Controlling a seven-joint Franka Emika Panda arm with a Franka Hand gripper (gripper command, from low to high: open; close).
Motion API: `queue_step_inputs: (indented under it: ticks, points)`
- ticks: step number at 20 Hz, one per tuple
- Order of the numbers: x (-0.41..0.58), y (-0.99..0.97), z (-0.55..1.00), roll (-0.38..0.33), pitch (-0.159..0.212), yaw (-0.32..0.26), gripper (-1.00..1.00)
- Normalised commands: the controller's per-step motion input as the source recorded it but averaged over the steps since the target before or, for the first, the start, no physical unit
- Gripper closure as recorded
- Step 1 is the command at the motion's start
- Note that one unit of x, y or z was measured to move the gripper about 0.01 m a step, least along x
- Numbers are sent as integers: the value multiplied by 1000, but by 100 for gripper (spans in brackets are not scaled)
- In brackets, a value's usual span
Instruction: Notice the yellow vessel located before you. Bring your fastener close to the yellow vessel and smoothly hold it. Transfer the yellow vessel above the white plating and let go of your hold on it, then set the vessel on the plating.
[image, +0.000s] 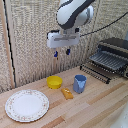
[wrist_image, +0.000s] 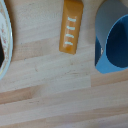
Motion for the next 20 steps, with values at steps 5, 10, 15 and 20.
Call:
queue_step_inputs:
  ticks: [5,10,15,20]
  points:
    - [654,-98,-178,1,45,0,-100]
    - [469,-229,-308,0,40,0,-100]
    - [261,-364,-428,0,72,1,-100]
    - [415,-298,-490,0,60,23,-100]
